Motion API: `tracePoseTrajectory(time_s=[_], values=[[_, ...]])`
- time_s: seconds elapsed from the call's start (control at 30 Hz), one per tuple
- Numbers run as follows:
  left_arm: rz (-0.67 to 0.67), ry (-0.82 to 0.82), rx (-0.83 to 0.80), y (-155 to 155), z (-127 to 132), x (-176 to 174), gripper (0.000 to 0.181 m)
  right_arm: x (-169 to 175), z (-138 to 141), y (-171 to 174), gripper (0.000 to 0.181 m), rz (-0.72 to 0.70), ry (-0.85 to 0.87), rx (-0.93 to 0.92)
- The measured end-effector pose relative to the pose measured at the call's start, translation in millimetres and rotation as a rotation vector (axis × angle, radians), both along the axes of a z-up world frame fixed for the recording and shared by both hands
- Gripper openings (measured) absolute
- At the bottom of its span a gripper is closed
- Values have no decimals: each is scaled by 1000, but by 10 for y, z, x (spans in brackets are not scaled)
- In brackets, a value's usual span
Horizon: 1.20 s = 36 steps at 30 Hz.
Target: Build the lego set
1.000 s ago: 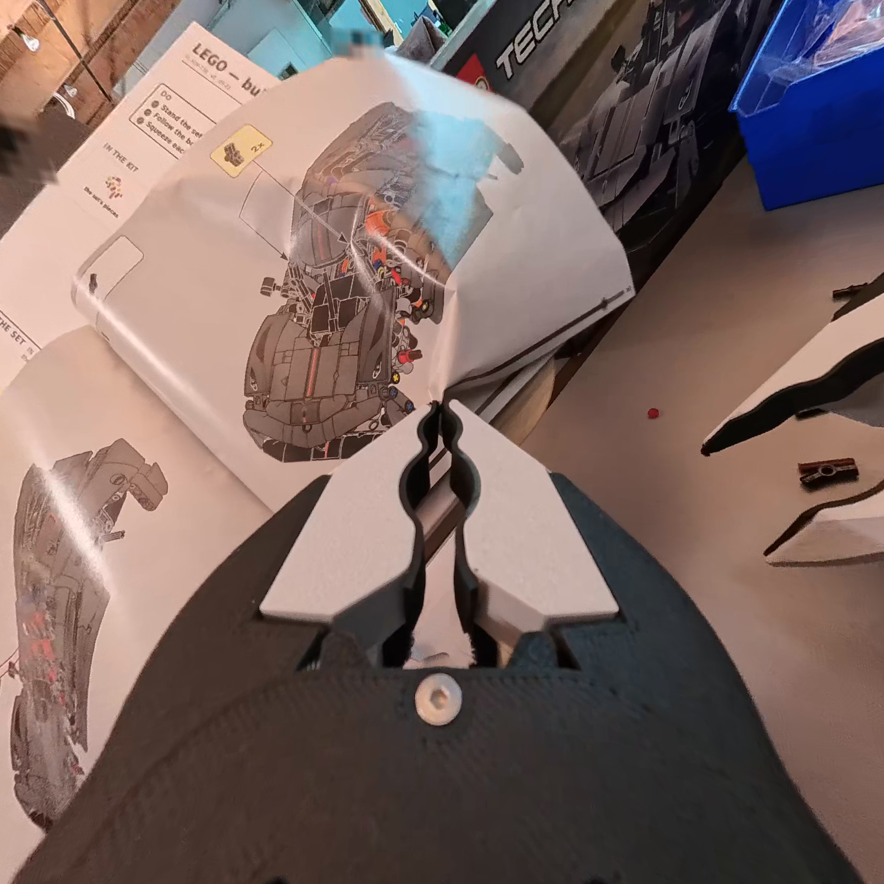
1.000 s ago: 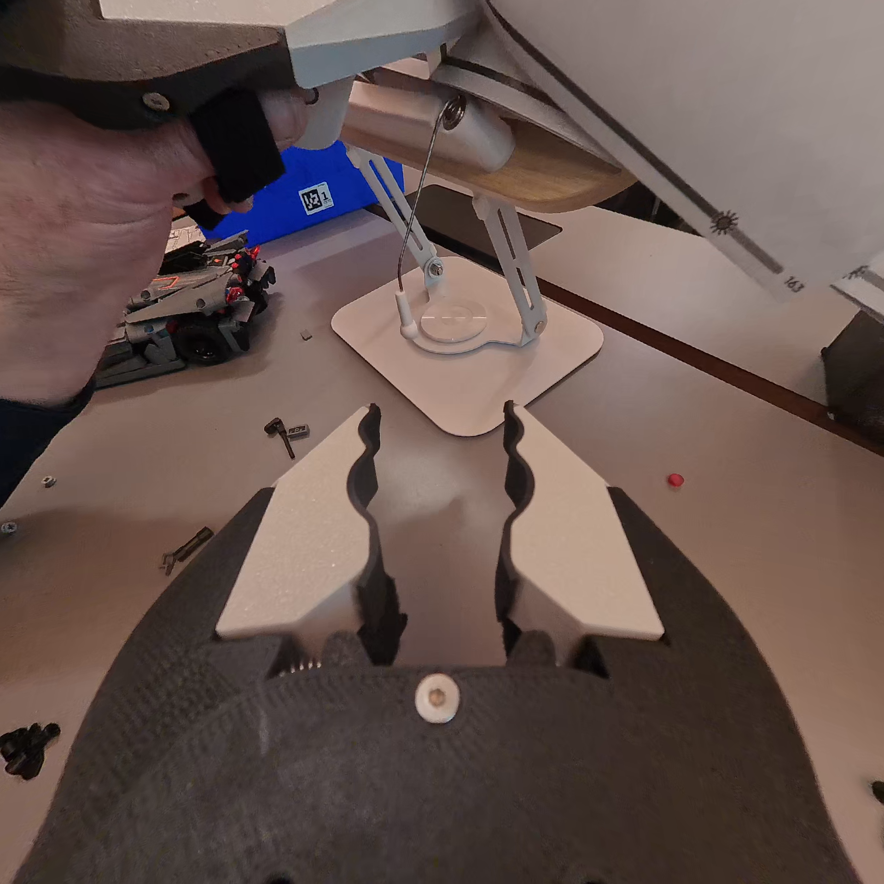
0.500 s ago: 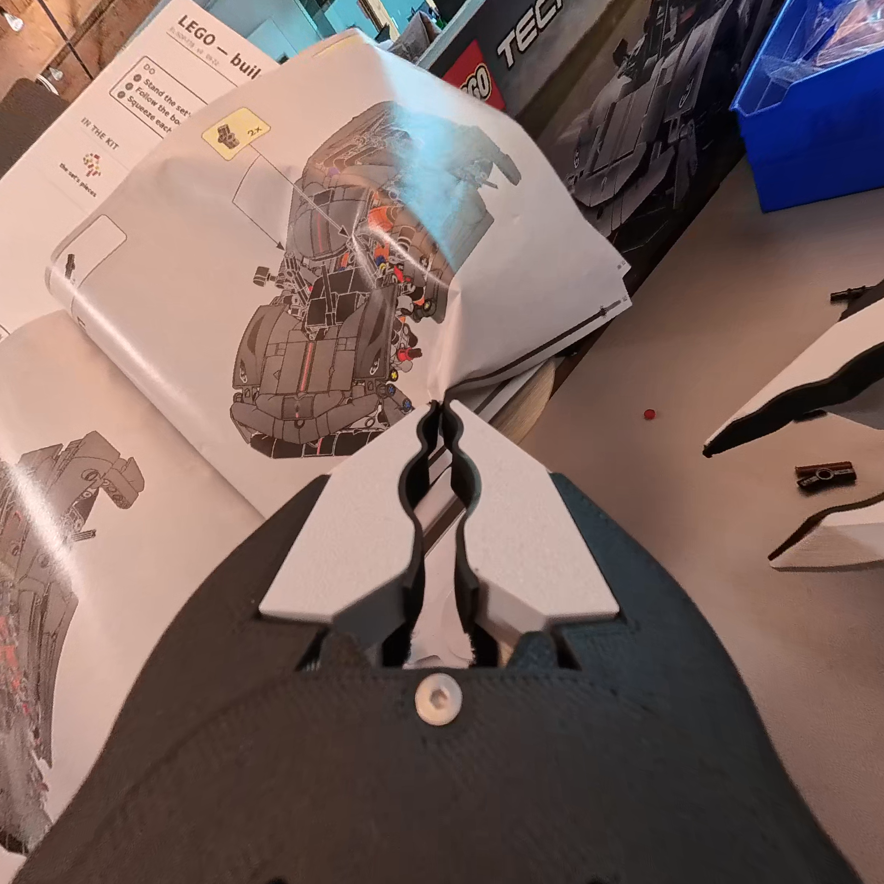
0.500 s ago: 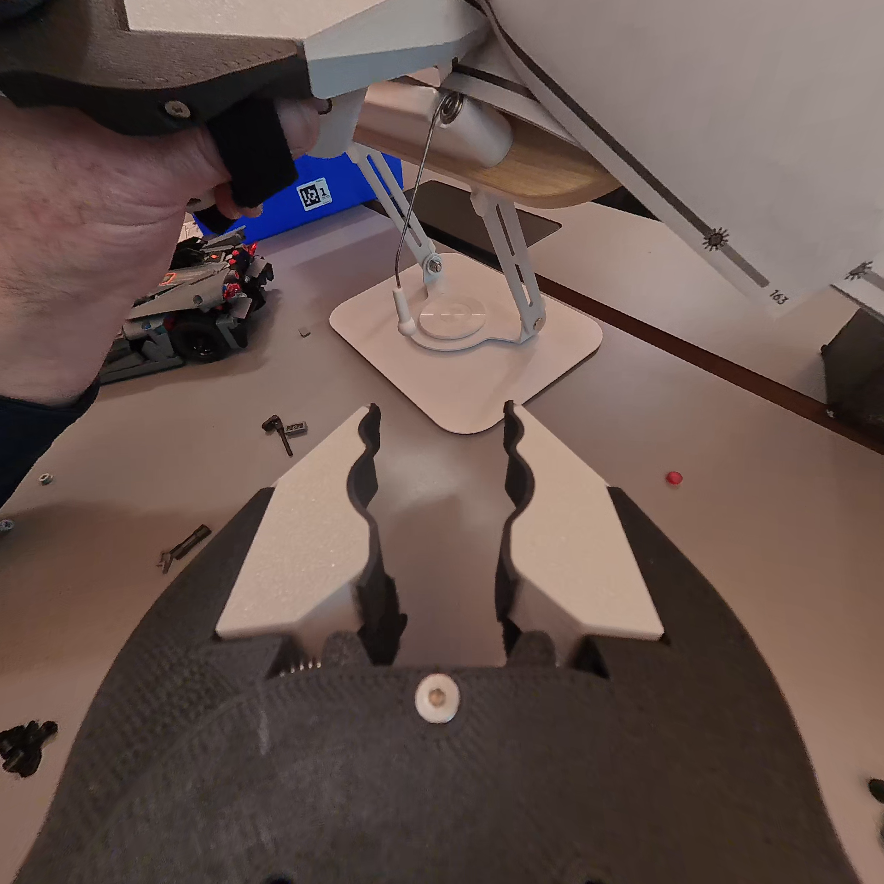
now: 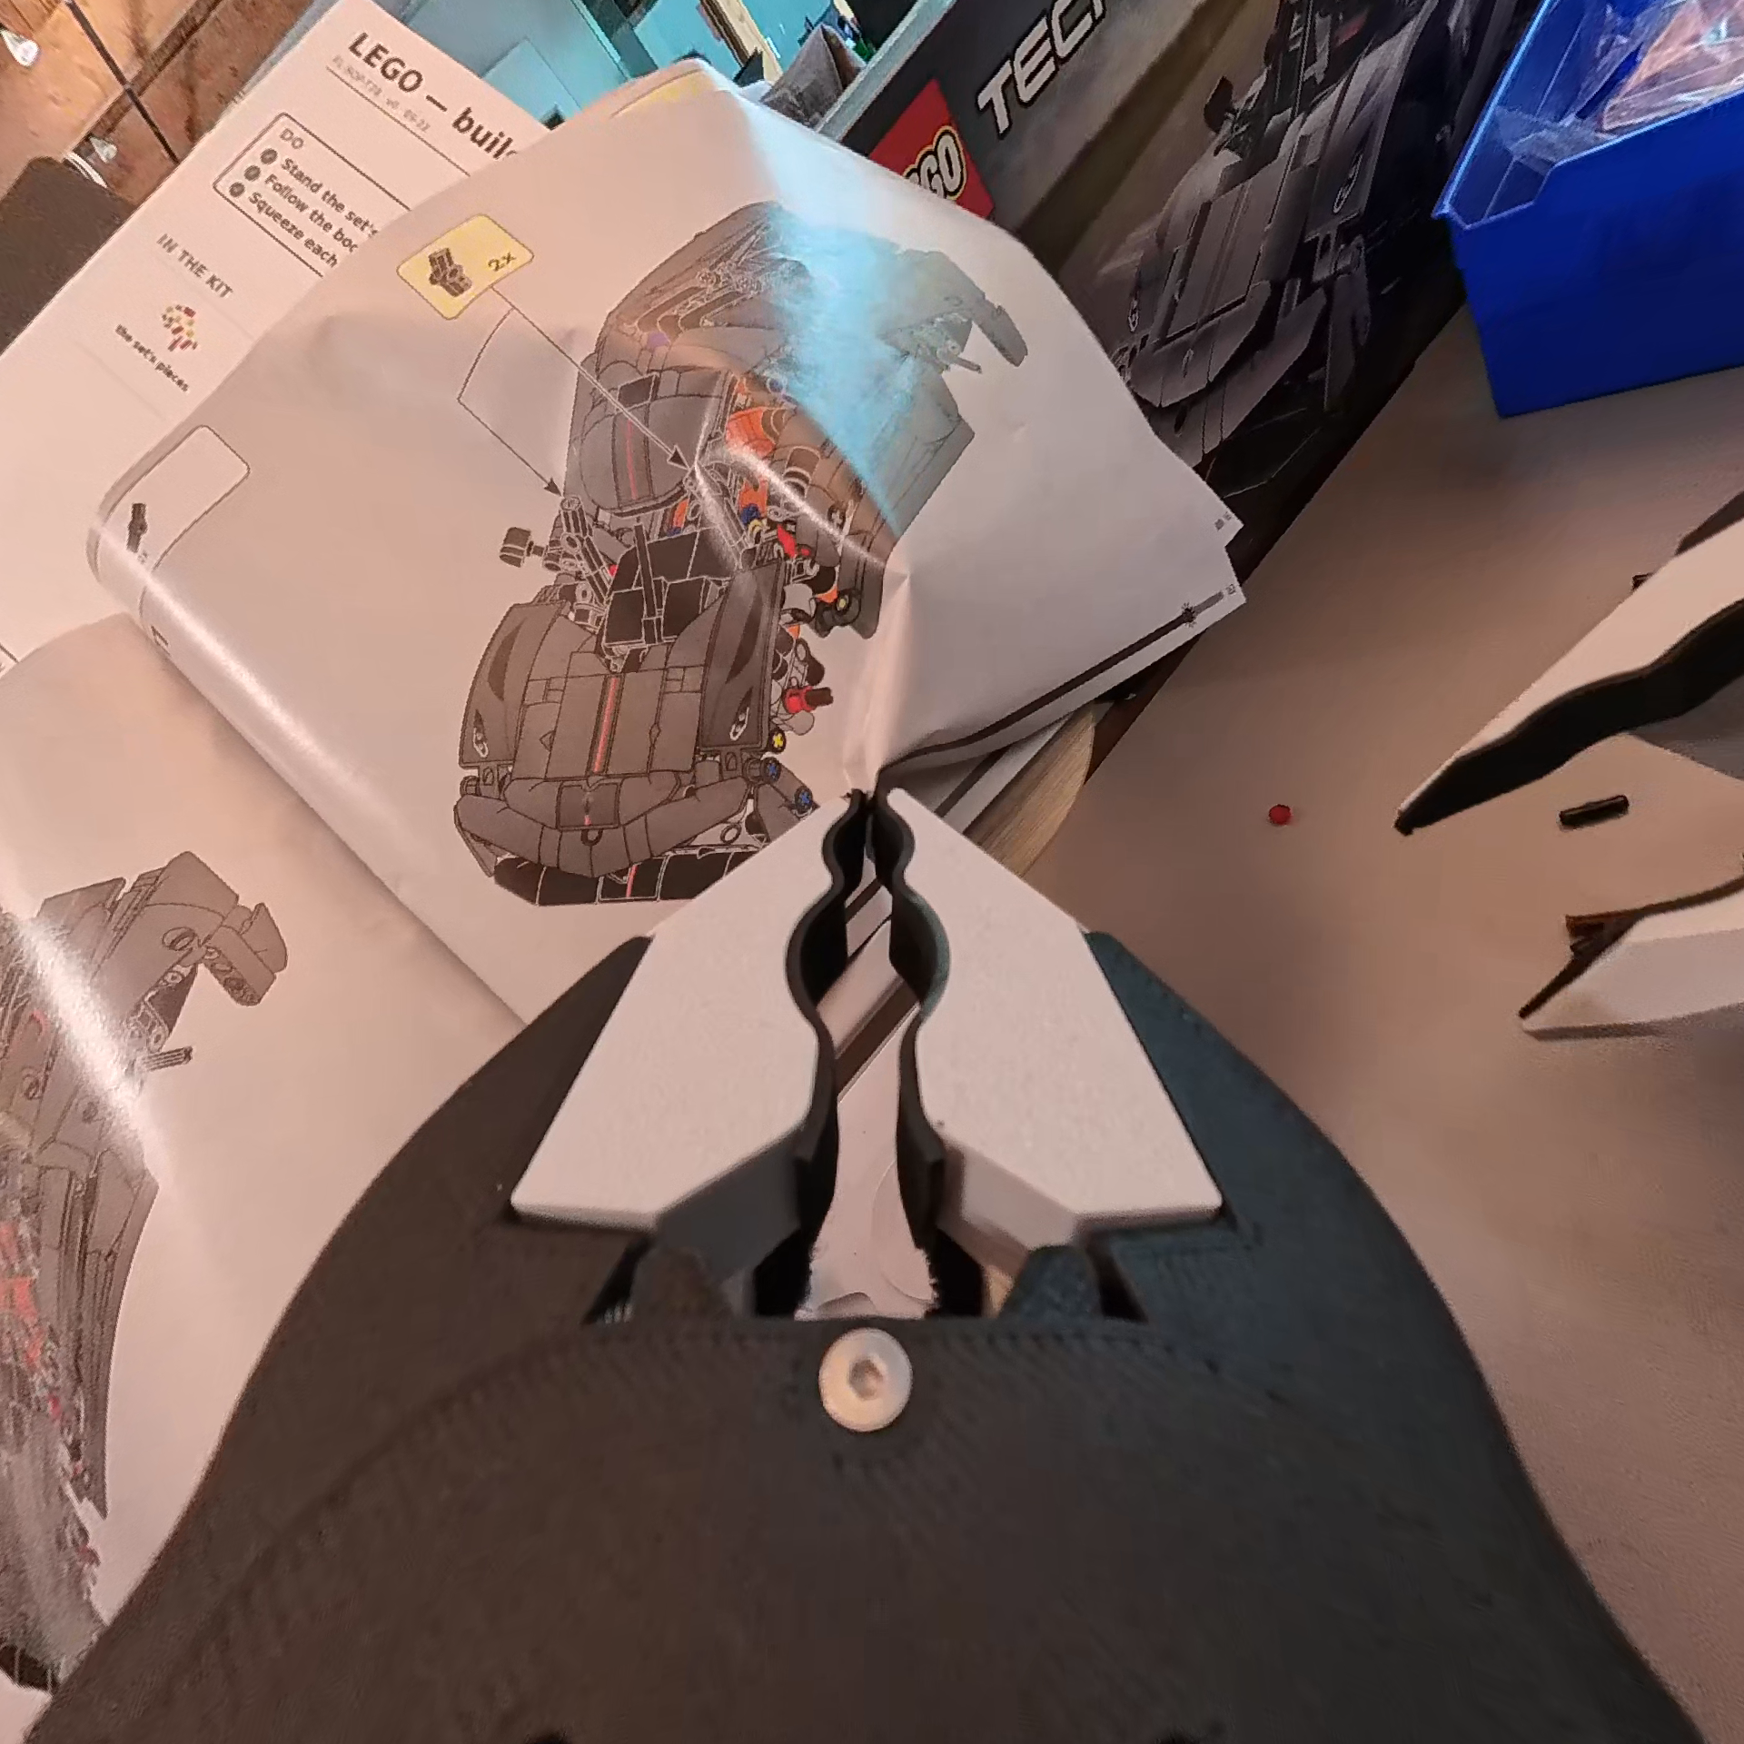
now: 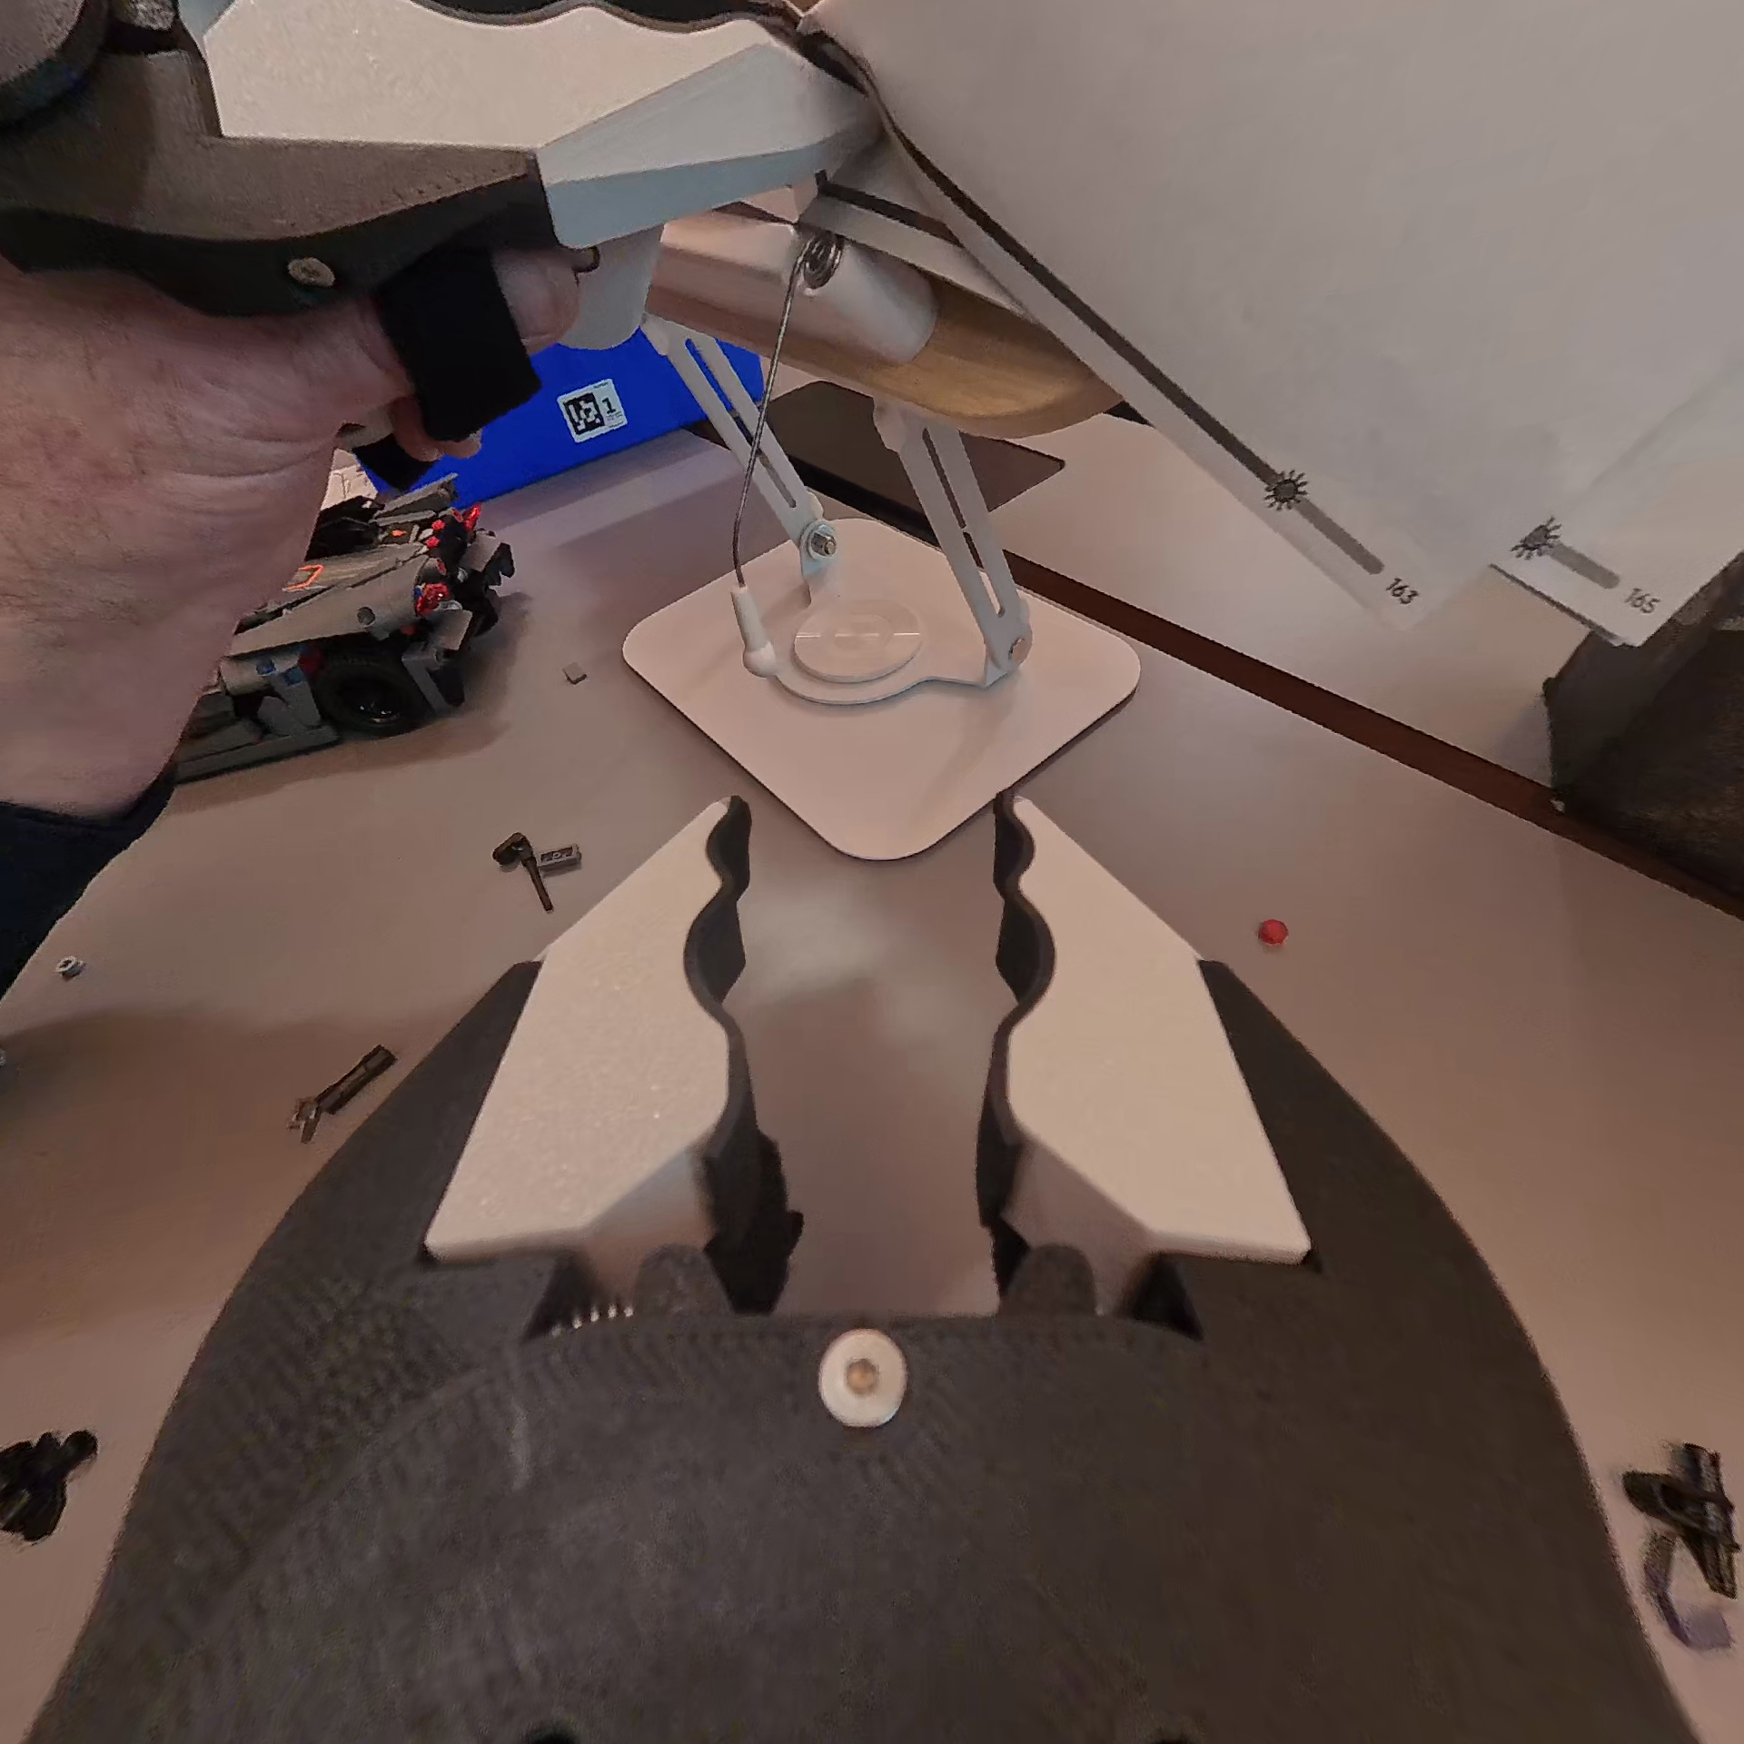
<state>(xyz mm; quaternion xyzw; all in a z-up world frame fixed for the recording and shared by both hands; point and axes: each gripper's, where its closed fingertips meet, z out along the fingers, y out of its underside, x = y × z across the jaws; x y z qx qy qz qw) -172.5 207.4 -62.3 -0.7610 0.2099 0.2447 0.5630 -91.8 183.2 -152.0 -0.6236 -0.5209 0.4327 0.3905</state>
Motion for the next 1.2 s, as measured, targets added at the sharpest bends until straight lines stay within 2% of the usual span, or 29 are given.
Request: tracePoseTrajectory(time_s=[0.23, 0.47, 0.6, 0.73, 0.83, 0.93, 1.07, 1.2], values=[[-11, -5, 6, -10, 22, 18, 2, 68, 15, 61, 51, 0, -17, 9], [-22, -31, -31, -123, 172, 9, 27, 194, 19, 117, 49, 32, -46, -28], [-23, -144, -65, -316, 350, -8, 35, 250, -160, 51, 53, 97, -159, -19], [-32, -164, -157, -537, 324, 34, 36, 364, -302, 42, 50, 137, -267, 19], [-21, -101, -270, -730, 87, 36, 36, 426, -337, 46, 48, 149, -300, 26], [-1, -78, -437, -1034, -391, -38, 37, 436, -331, 70, 48, 141, -295, 21], [9, -187, -586, -1418, -1006, -141, 36, 449, -316, 80, 48, 135, -294, 15], [-67, -257, -724, -1714, -1426, 26, 37, 471, -302, 47, 46, 152, -300, 19]])
